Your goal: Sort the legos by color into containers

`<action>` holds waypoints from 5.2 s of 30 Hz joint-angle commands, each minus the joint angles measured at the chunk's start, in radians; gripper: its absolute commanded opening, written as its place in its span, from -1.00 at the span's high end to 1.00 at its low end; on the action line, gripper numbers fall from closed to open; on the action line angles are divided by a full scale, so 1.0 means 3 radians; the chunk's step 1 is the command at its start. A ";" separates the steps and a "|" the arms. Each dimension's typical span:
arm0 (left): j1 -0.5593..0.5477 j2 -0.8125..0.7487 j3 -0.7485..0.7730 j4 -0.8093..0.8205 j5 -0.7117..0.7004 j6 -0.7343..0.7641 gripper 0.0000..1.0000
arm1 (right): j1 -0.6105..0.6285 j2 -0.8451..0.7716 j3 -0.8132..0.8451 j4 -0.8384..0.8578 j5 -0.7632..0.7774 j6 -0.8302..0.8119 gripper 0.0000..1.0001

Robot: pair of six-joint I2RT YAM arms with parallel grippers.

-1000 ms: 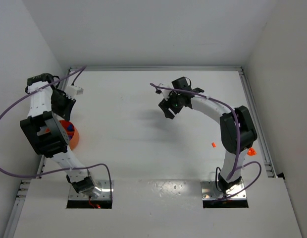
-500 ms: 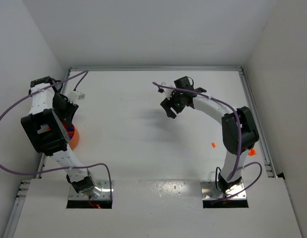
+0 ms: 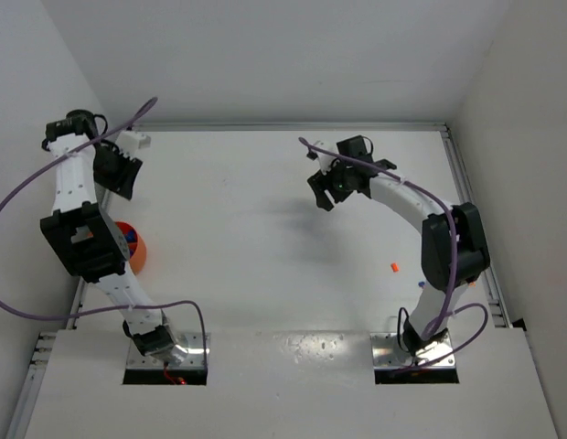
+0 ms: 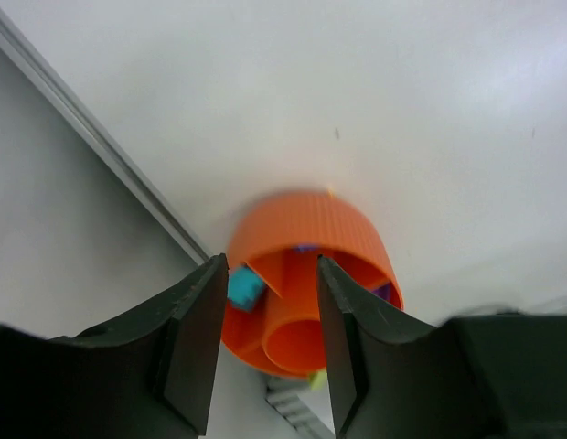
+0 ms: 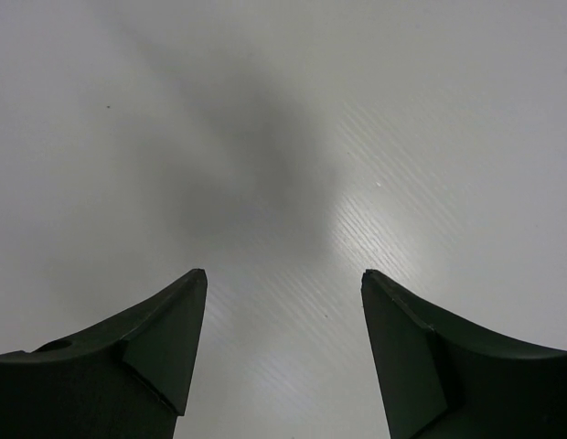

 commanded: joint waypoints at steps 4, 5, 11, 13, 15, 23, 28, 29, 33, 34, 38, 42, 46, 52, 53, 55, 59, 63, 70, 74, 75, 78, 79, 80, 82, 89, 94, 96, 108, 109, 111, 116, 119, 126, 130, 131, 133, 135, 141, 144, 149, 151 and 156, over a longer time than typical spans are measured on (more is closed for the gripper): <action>-0.0653 0.0577 0.1129 0.0077 0.0619 -0.0489 -0.01 | -0.0192 -0.0606 -0.0019 -0.0412 0.0320 0.0295 -0.32; -0.0842 0.0628 0.1257 0.0133 0.0620 -0.0550 -0.01 | -0.0222 -0.0693 -0.0019 -0.0529 0.0356 0.0214 -0.32; -0.1308 0.0746 0.1094 0.0736 0.0692 -0.0581 -0.01 | -0.0320 -0.1531 -0.0427 -0.1276 0.0693 -0.0241 -0.03; -0.1385 0.0828 0.1130 0.0818 0.0854 -0.0657 -0.01 | -0.0386 -0.1746 -0.0545 -0.1532 0.0734 -0.0502 0.08; -0.1416 0.1017 0.1298 0.0819 0.0962 -0.0693 -0.01 | -0.0417 -0.2128 -0.0729 -0.1746 0.0612 -0.0828 0.08; -0.1549 0.1257 0.1371 0.1028 0.1249 -0.0841 -0.01 | -0.0483 -0.2576 -0.1159 -0.2600 0.0724 -0.1469 0.15; -0.1549 0.1319 0.1340 0.1099 0.1290 -0.0872 -0.01 | -0.0545 -0.2234 -0.1195 -0.2795 0.0933 -0.1061 0.24; -0.1549 0.1319 0.1340 0.1100 0.1290 -0.0872 -0.01 | -0.0585 -0.2157 -0.1195 -0.2846 0.0934 -0.0994 0.26; -0.1549 0.1462 0.1426 0.1161 0.1290 -0.0908 -0.01 | -0.0668 -0.2013 -0.1276 -0.2939 0.0908 -0.0667 0.26; -0.1549 0.1493 0.1508 0.1161 0.1290 -0.0944 -0.01 | -0.0713 -0.2013 -0.1277 -0.2979 0.0939 -0.0550 0.26; -0.1549 0.1656 0.1698 0.1192 0.1255 -0.1030 -0.03 | -0.0892 -0.1937 -0.1389 -0.2939 0.1056 -0.0171 0.24; -0.1580 0.1733 0.1729 0.1320 0.1066 -0.1102 -0.26 | -0.1209 -0.1732 -0.1308 -0.2873 0.1097 -0.0089 0.21; -0.1580 0.1764 0.1698 0.1452 0.0927 -0.1102 -0.39 | -0.1572 -0.1339 -0.1052 -0.2806 0.1149 -0.0002 0.19; -0.1580 0.1764 0.1570 0.1698 0.0850 -0.1271 -0.39 | -0.2155 -0.0613 -0.0373 -0.2790 0.1021 0.0085 0.24; -0.1580 0.1764 0.1570 0.1728 0.0850 -0.1271 -0.39 | -0.2247 -0.0369 -0.0286 -0.2831 0.0945 0.0004 0.27; -0.1580 0.1764 0.1570 0.1759 0.0850 -0.1383 -0.39 | -0.2288 -0.0193 -0.0076 -0.2862 0.0806 -0.0032 0.30; -0.1580 0.1733 0.1539 0.1897 0.0764 -0.1583 -0.42 | -0.2365 -0.0039 -0.0070 -0.2821 0.0775 -0.0073 0.35; -0.1580 0.1702 0.1499 0.2061 0.0794 -0.1838 -0.52 | -0.2437 -0.0279 -0.0355 -0.2607 0.0745 -0.0073 0.35; -0.1610 0.1616 0.1427 0.2128 0.0763 -0.2166 -0.70 | -0.2585 -0.0796 -0.0770 -0.2290 0.0883 -0.0124 0.30; -0.1646 0.1457 0.1396 0.2128 0.0626 -0.2079 -0.71 | -0.2728 -0.0832 -0.0882 -0.2111 0.0852 -0.0303 0.30; -0.1646 0.1427 0.1396 0.2097 0.0524 -0.2079 -0.71 | -0.2759 -0.0867 -0.0999 -0.2019 0.0852 -0.0304 0.30; -0.1646 0.1304 0.1396 0.1914 0.0487 -0.2079 -0.71 | -0.2851 -0.0817 -0.1148 -0.1789 0.0776 -0.0334 0.34; -0.1606 0.1233 0.1361 0.1867 0.0487 -0.2079 -0.71 | -0.2897 -0.0786 -0.1184 -0.1753 0.0775 -0.0334 0.40; -0.1605 0.1197 0.1360 0.1816 0.0487 -0.2079 -0.71 | -0.2927 -0.0786 -0.1185 -0.1631 0.0846 -0.0289 0.40; -0.1605 0.1120 0.1264 0.1749 0.0365 -0.2048 -0.71 | -0.3045 -0.0786 -0.1185 -0.1543 0.0847 -0.0288 0.42; -0.1666 0.1007 0.1212 0.1719 0.0206 -0.1905 -0.71 | -0.3204 -0.0663 -0.1174 -0.1492 0.0647 -0.0354 0.42; -0.1769 0.1038 0.1253 0.1688 0.0170 -0.1844 -0.71 | -0.3316 -0.0602 -0.1302 -0.1390 0.0581 -0.0569 0.45; -0.1769 0.1038 0.1253 0.1688 0.0170 -0.1889 -0.71 | -0.3316 -0.0602 -0.1338 -0.1328 0.0581 -0.0600 0.45; -0.1769 0.0941 0.1084 0.1688 0.0170 -0.1890 -0.71 | -0.3347 -0.0464 -0.1384 -0.1154 0.0612 -0.0498 0.45; -0.1769 0.0941 0.1084 0.1688 0.0170 -0.1890 -0.71 | -0.3347 -0.0433 -0.1384 -0.1154 0.0576 -0.0467 0.45; -0.1769 0.0941 0.1084 0.1688 0.0170 -0.1890 -0.71 | -0.3347 -0.0402 -0.1384 -0.1154 0.0576 -0.0467 0.45; -0.1769 0.0941 0.1084 0.1688 0.0201 -0.1890 -0.71 | -0.3347 -0.0367 -0.1384 -0.1154 0.0576 -0.0467 0.45; -0.1769 0.0971 0.1054 0.1688 0.0201 -0.1890 -0.71 | -0.3347 -0.0366 -0.1384 -0.1154 0.0576 -0.0467 0.51; -0.1769 0.0971 0.1018 0.1688 0.0232 -0.1859 -0.71 | -0.3316 -0.0270 -0.1415 -0.1093 0.0576 -0.0467 0.66; -0.1769 0.0910 0.0906 0.1688 0.0232 -0.1859 -0.71 | -0.3286 -0.0208 -0.1415 -0.1093 0.0576 -0.0467 0.74; -0.1769 0.0880 0.0860 0.1718 0.0232 -0.1859 -0.71 | -0.3286 -0.0208 -0.1415 -0.1093 0.0540 -0.0467 0.77; -0.1769 0.0844 0.0793 0.1749 0.0298 -0.1859 -0.71 | -0.3286 -0.0178 -0.1379 -0.1093 0.0505 -0.0467 0.87; -0.1728 0.0762 0.0671 0.1795 0.0329 -0.1859 -0.71 | -0.3255 -0.0177 -0.1303 -0.1154 0.0387 -0.0498 0.92; -0.1580 0.0471 0.0262 0.2081 0.0604 -0.1971 -0.71 | -0.2995 -0.0177 -0.0767 -0.1542 -0.0129 -0.0564 1.00; -0.1580 0.0343 0.0022 0.2240 0.0722 -0.2002 -0.71 | -0.2740 -0.0106 -0.0364 -0.1726 -0.0487 -0.0564 1.00; -0.1549 0.0057 -0.0281 0.2373 0.0952 -0.2033 -0.71 | -0.2259 0.0302 0.0515 -0.2268 -0.1217 -0.0626 1.00; -0.1579 -0.0051 -0.0434 0.2455 0.1070 -0.2033 -0.71 | -0.1967 0.0446 0.0798 -0.2548 -0.1683 -0.0753 1.00; -0.1810 -0.0398 -0.0751 0.2618 0.1254 -0.2038 -0.71 | -0.1384 0.1079 0.2075 -0.3066 -0.2573 -0.0794 1.00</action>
